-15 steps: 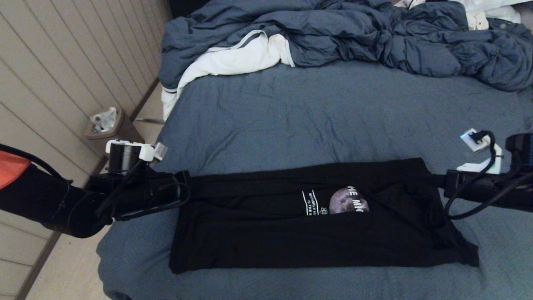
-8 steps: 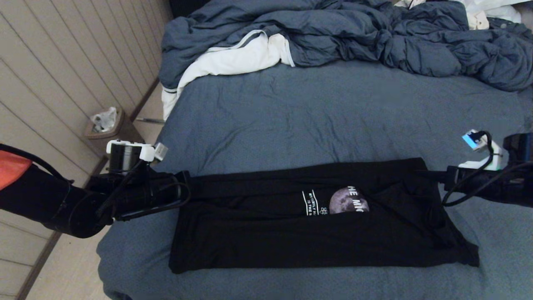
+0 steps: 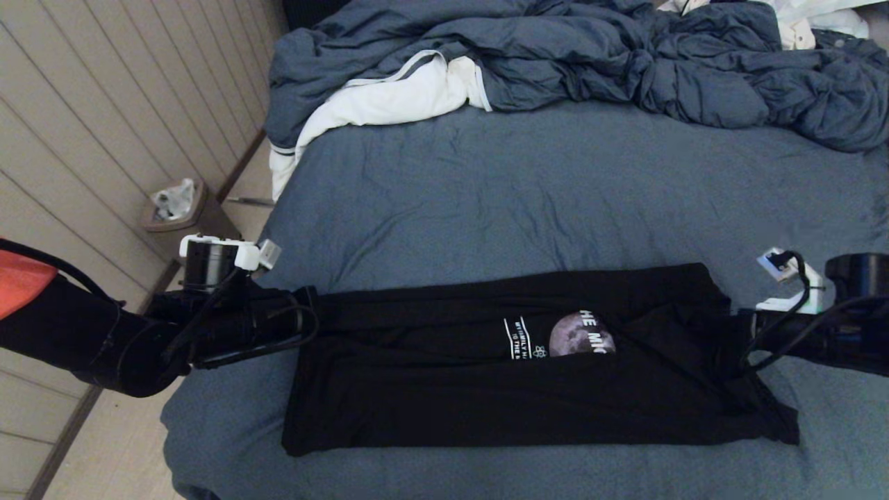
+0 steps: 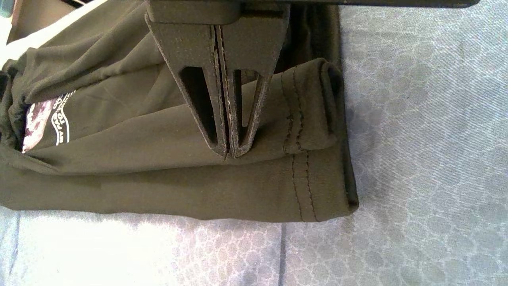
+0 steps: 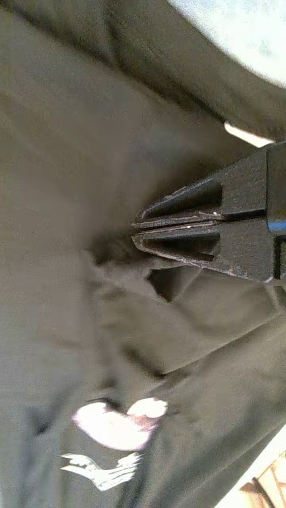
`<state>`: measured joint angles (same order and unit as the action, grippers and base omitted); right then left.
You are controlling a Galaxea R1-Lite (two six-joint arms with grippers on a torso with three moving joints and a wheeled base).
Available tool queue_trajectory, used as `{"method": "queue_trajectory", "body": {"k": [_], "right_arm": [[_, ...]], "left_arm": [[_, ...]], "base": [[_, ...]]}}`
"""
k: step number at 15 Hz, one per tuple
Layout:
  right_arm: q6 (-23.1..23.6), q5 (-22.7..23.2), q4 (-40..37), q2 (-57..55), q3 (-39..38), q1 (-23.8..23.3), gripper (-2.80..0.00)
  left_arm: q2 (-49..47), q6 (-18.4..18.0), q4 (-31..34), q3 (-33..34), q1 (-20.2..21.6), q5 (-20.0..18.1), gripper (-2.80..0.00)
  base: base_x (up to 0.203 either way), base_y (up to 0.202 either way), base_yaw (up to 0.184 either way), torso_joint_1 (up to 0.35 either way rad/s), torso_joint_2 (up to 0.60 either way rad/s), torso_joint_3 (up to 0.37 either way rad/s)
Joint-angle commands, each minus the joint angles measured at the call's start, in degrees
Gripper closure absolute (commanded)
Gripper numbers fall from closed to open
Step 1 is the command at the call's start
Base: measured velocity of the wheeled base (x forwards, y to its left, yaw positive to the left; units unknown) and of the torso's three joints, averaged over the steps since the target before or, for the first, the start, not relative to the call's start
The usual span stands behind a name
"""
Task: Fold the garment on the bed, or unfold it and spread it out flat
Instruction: Fold the black T-shirt
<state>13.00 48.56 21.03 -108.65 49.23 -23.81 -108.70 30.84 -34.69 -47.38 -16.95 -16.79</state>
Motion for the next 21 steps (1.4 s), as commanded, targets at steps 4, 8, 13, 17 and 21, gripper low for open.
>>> {"method": "queue_trajectory", "body": {"k": [4, 8, 13, 17, 21], "right_arm": [[5.3, 0.5, 0.0, 1.9, -8.2, 2.2, 0.00], [8.8, 1.9, 0.1, 7.7, -15.6, 4.7, 0.00], [10.8, 6.4, 0.2, 12.6, -20.1, 5.5, 0.00], [9.5, 7.6, -0.3, 12.8, -17.6, 4.1, 0.00], [5.5, 16.1, -0.5, 16.8, -17.1, 0.7, 0.00]], "left_arm": [[0.0, 0.2, -0.2, 0.1, 0.0, -0.1, 0.00], [-0.1, 0.0, -0.2, 0.1, 0.0, 0.0, 0.00], [-1.4, -0.2, -1.2, 0.0, 0.0, 0.1, 0.00], [-1.4, -0.2, -2.1, 0.3, -0.2, 0.1, 0.00], [-1.5, -0.2, -2.1, 0.3, -0.3, 0.1, 0.00]], "base": [[0.000, 0.000, 0.000, 0.000, 0.00, 0.000], [0.000, 0.000, 0.000, 0.000, 0.00, 0.000], [0.000, 0.000, 0.000, 0.000, 0.00, 0.000], [0.000, 0.000, 0.000, 0.000, 0.00, 0.000], [0.000, 0.000, 0.000, 0.000, 0.00, 0.000]]}}
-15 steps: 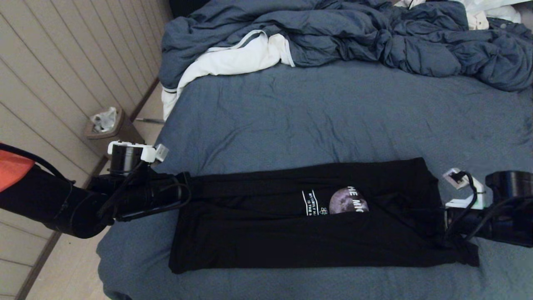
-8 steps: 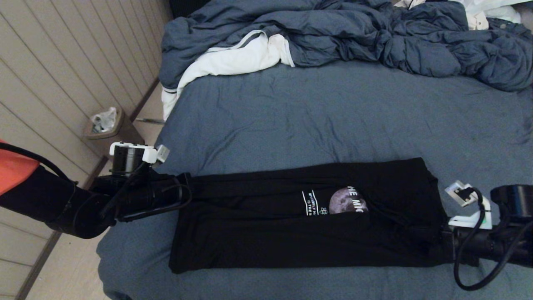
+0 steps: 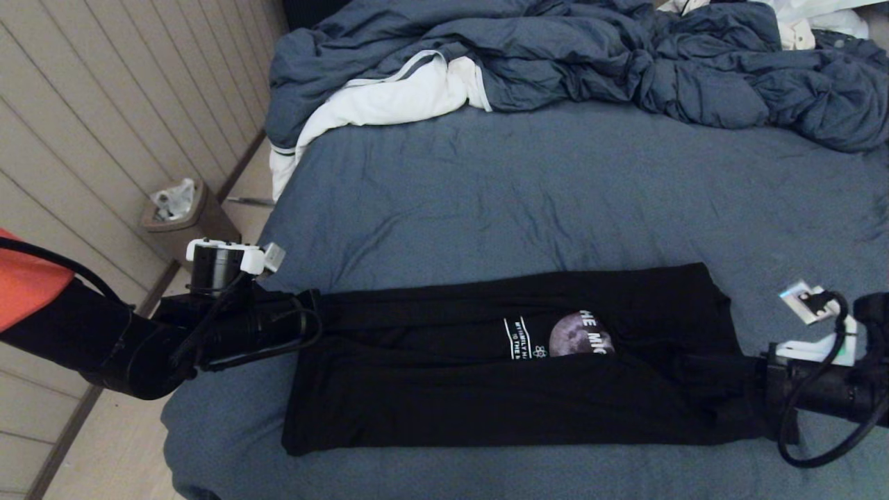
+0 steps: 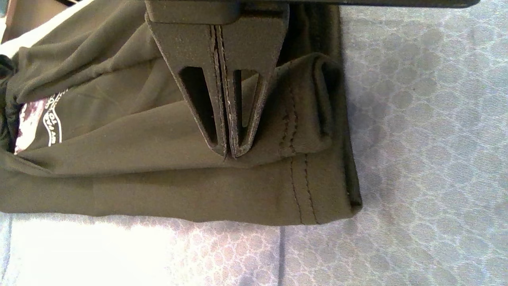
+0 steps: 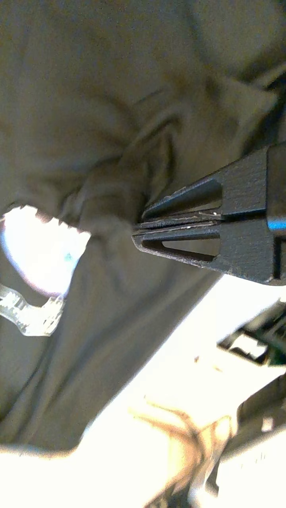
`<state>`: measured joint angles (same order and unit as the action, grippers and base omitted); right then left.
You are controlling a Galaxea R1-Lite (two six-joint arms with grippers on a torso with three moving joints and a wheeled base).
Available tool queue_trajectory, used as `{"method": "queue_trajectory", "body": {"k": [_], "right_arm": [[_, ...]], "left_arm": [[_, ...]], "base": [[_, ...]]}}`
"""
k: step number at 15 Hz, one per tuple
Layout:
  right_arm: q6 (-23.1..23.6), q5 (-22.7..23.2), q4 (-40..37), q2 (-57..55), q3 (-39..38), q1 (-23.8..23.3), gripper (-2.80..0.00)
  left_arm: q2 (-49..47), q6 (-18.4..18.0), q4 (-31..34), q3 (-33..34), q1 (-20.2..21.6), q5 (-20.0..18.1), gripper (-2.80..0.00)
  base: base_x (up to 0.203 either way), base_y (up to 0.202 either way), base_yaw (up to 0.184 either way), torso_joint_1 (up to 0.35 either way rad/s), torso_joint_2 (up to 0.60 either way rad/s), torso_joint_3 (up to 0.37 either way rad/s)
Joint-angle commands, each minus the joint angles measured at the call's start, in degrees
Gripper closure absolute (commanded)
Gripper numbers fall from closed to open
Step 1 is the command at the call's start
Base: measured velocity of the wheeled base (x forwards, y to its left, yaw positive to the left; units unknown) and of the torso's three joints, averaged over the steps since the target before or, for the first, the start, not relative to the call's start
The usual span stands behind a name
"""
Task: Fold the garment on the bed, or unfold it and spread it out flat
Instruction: Fold the black T-shirt
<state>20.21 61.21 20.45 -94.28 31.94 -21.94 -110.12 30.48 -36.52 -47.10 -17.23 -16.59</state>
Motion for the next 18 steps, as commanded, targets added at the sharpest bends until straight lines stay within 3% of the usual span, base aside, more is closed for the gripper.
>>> {"method": "queue_trajectory", "body": {"k": [1, 2, 3, 5, 6, 9, 12, 18], "right_arm": [[-6.9, 8.6, 0.1, 4.2, 0.4, -1.8, 0.00], [-11.8, 13.7, 0.3, 5.9, 0.7, -2.7, 0.00], [-13.5, 15.8, 0.4, 6.4, 1.1, -3.9, 0.00], [-13.9, 15.3, 0.5, 5.3, 2.0, -4.2, 0.00], [-13.9, 14.1, 0.5, 3.9, 2.5, -4.2, 0.00], [-13.5, 2.9, 0.7, -2.2, 5.6, -3.3, 0.00], [-12.3, -5.2, 0.7, -6.9, 9.0, -2.3, 0.00], [-10.8, -9.4, 7.4, -10.5, 5.8, 1.1, 0.00]], "left_arm": [[-0.1, 0.2, -0.2, 0.0, 0.0, -0.1, 0.00], [-0.1, 0.2, -0.2, 0.0, 0.0, -0.1, 0.00], [-0.1, 0.3, -0.2, 0.0, -0.1, -0.1, 0.00], [-0.1, 0.4, -0.2, 0.0, -0.2, -0.1, 0.00], [-0.1, 0.4, -0.2, 0.0, -0.3, -0.1, 0.00], [-0.1, 0.4, -0.2, 0.0, -0.4, -0.1, 0.00], [-0.1, 0.4, -0.2, 0.2, -0.4, -0.1, 0.00], [-0.1, 0.4, -0.2, 0.3, -0.5, -0.1, 0.00]], "base": [[0.000, 0.000, 0.000, 0.000, 0.00, 0.000], [0.000, 0.000, 0.000, 0.000, 0.00, 0.000], [0.000, 0.000, 0.000, 0.000, 0.00, 0.000], [0.000, 0.000, 0.000, 0.000, 0.00, 0.000], [0.000, 0.000, 0.000, 0.000, 0.00, 0.000], [0.000, 0.000, 0.000, 0.000, 0.00, 0.000], [0.000, 0.000, 0.000, 0.000, 0.00, 0.000], [0.000, 0.000, 0.000, 0.000, 0.00, 0.000]]}}
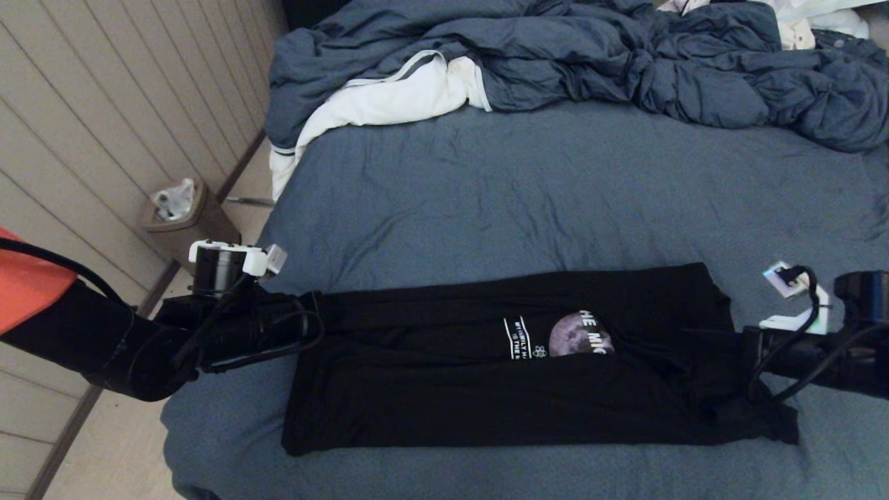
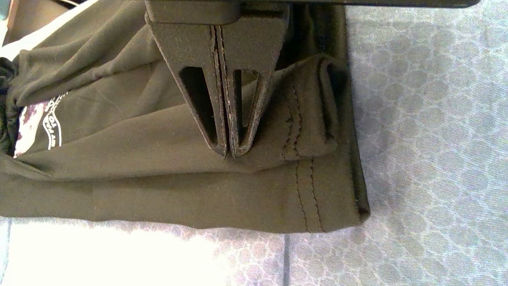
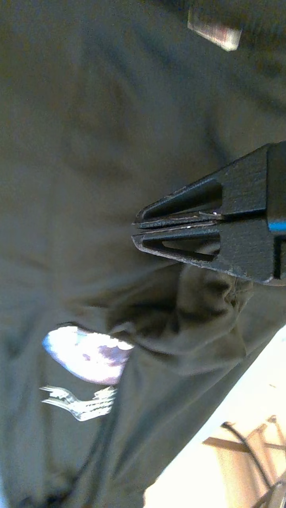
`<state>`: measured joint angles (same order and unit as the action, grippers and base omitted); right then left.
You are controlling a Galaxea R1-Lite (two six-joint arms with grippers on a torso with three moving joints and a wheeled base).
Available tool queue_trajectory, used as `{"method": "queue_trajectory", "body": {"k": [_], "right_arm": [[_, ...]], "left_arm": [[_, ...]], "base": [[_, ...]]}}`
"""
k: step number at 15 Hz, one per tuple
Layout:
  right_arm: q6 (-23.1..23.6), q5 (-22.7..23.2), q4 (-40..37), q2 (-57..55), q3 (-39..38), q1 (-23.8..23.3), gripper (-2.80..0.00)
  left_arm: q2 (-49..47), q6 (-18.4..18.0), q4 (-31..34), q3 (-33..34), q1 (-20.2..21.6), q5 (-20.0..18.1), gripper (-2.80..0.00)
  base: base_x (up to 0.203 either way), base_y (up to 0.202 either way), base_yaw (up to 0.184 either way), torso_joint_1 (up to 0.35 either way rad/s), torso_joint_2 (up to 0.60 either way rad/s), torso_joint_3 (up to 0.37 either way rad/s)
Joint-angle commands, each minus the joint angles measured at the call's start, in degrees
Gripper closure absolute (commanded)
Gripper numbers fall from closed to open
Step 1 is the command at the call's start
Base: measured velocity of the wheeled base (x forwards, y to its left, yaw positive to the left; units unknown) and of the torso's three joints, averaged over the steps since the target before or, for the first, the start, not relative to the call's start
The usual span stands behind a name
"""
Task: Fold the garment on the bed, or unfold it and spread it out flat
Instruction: Fold the black T-shirt
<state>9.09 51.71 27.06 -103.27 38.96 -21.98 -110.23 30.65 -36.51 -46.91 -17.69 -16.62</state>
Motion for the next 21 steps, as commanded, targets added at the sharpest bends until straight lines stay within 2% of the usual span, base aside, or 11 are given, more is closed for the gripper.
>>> {"method": "queue_trajectory", "body": {"k": [1, 3, 7, 12, 17, 21], "right_arm": [[1.3, -0.2, 1.4, -1.9, -2.4, 2.0, 0.00], [4.7, -0.3, 1.6, -2.8, -4.4, 3.9, 0.00], [7.8, -0.8, 1.7, -1.6, -9.2, 6.8, 0.00], [12.6, -0.1, 1.6, 7.6, -17.4, 10.5, 0.00], [12.0, 0.1, 1.5, 9.5, -16.3, 10.0, 0.00], [8.8, 1.2, 1.5, 10.8, -13.8, 7.6, 0.00]], "left_arm": [[0.0, 0.2, -0.2, 0.1, -0.1, -0.1, 0.00], [0.0, 0.2, -0.2, 0.1, -0.3, -0.1, 0.00], [-0.4, 0.1, -0.2, 0.0, -0.3, -0.1, 0.00], [-1.0, 0.1, -0.2, -0.2, -0.4, -0.1, 0.00], [-1.1, 0.1, -0.2, -0.4, -0.3, 0.0, 0.00], [2.6, 0.3, -0.2, -1.0, 0.8, 0.3, 0.00]], "base": [[0.000, 0.000, 0.000, 0.000, 0.00, 0.000], [0.000, 0.000, 0.000, 0.000, 0.00, 0.000], [0.000, 0.000, 0.000, 0.000, 0.00, 0.000], [0.000, 0.000, 0.000, 0.000, 0.00, 0.000], [0.000, 0.000, 0.000, 0.000, 0.00, 0.000], [0.000, 0.000, 0.000, 0.000, 0.00, 0.000]]}}
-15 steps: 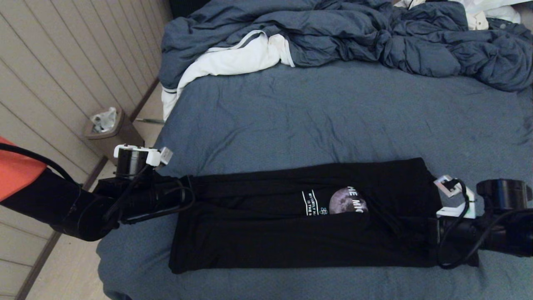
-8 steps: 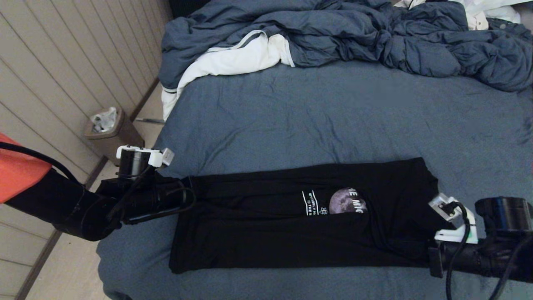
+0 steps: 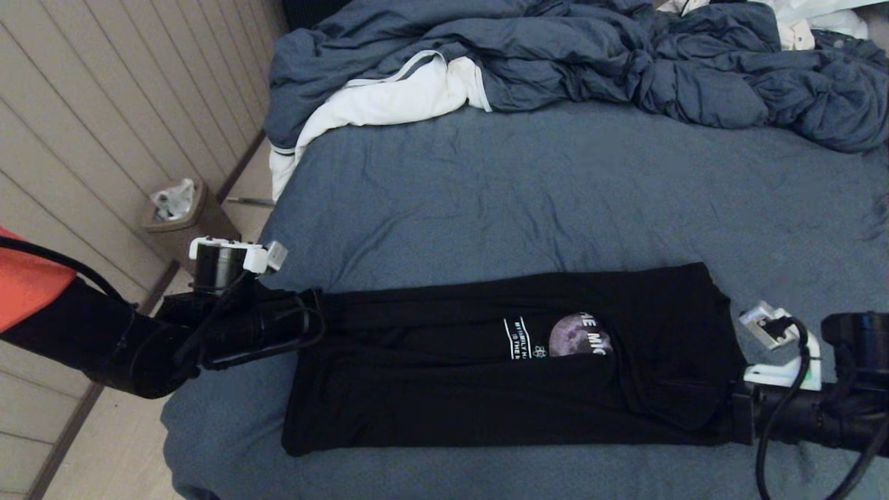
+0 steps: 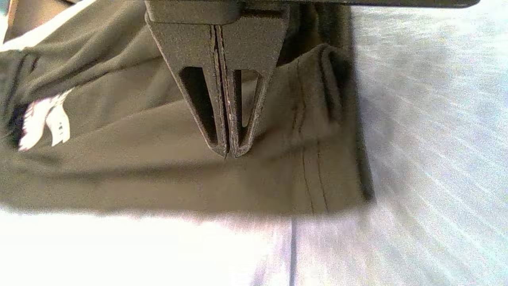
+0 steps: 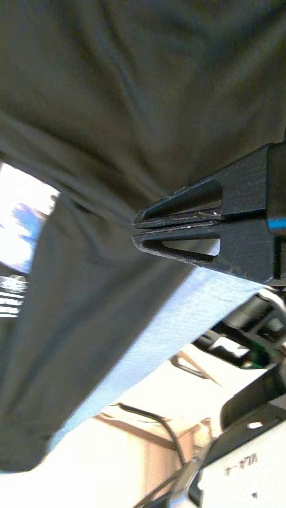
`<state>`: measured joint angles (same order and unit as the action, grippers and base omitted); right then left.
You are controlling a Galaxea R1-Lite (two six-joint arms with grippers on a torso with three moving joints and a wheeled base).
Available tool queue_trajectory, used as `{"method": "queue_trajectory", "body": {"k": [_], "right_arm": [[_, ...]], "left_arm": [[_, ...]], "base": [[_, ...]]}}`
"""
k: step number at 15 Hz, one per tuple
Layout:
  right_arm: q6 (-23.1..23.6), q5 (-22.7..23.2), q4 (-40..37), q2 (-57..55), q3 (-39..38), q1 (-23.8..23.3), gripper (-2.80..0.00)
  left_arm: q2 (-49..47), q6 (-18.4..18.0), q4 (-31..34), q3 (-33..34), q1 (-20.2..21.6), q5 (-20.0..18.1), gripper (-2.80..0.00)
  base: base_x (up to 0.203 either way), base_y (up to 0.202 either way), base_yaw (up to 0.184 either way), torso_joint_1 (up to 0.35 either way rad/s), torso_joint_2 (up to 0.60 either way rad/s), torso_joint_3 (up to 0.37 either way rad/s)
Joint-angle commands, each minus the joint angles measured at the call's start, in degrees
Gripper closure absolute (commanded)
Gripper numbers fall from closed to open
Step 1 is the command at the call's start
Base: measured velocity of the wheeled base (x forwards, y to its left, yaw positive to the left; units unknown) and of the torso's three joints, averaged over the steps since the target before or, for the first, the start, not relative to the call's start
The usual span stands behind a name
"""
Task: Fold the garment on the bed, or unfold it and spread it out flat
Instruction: Fold the black T-shirt
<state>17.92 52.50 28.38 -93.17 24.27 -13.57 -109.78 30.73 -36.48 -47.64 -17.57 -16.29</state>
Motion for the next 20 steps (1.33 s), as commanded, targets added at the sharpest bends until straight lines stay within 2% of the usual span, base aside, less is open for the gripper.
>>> {"method": "queue_trajectory", "body": {"k": [1, 5, 8, 9, 11, 14, 15, 17, 18, 20], "right_arm": [[-0.3, 0.5, 0.1, 0.6, 1.4, -1.5, 0.00], [-1.5, 0.5, 0.2, -0.4, 3.2, -2.9, 0.00], [-1.4, -0.2, 0.2, -2.9, 5.9, -3.6, 0.00], [-1.9, -1.1, 0.1, -4.3, 7.7, -4.9, 0.00], [-5.1, -2.2, 0.0, -5.7, 11.5, -7.2, 0.00], [-14.9, -4.8, -2.2, -6.7, 19.3, -10.5, 0.00], [-15.9, -5.5, -5.9, -7.6, 22.5, -11.2, 0.00], [-16.2, -6.3, -19.0, -9.7, 29.9, -12.2, 0.00], [-15.4, -6.6, -26.4, -11.2, 34.3, -12.6, 0.00], [-11.4, -7.0, -38.0, -14.4, 42.0, -15.0, 0.00]], "left_arm": [[3.8, 0.3, -0.1, -0.3, 1.3, 0.1, 0.00], [6.6, 0.3, 0.1, 0.2, 1.7, 0.4, 0.00], [9.3, 0.1, 0.4, -0.4, 2.5, 5.0, 0.00], [9.9, 0.0, 0.7, -0.5, 2.8, 5.2, 0.00], [9.7, 0.1, 3.2, -0.8, 2.8, 5.4, 0.00], [9.4, 0.3, 10.2, -2.8, 1.5, 5.6, 0.00], [9.3, 0.4, 13.8, -3.9, 1.3, 5.7, 0.00], [9.2, 2.0, 21.3, -7.1, 0.9, 5.6, 0.00], [9.1, 3.2, 21.9, -7.5, 0.8, 5.2, 0.00], [9.7, 3.1, 22.5, -7.3, 0.8, 5.0, 0.00]], "base": [[0.000, 0.000, 0.000, 0.000, 0.00, 0.000], [0.000, 0.000, 0.000, 0.000, 0.00, 0.000], [0.000, 0.000, 0.000, 0.000, 0.00, 0.000], [0.000, 0.000, 0.000, 0.000, 0.00, 0.000], [0.000, 0.000, 0.000, 0.000, 0.00, 0.000], [0.000, 0.000, 0.000, 0.000, 0.00, 0.000], [0.000, 0.000, 0.000, 0.000, 0.00, 0.000], [0.000, 0.000, 0.000, 0.000, 0.00, 0.000], [0.000, 0.000, 0.000, 0.000, 0.00, 0.000], [0.000, 0.000, 0.000, 0.000, 0.00, 0.000]]}}
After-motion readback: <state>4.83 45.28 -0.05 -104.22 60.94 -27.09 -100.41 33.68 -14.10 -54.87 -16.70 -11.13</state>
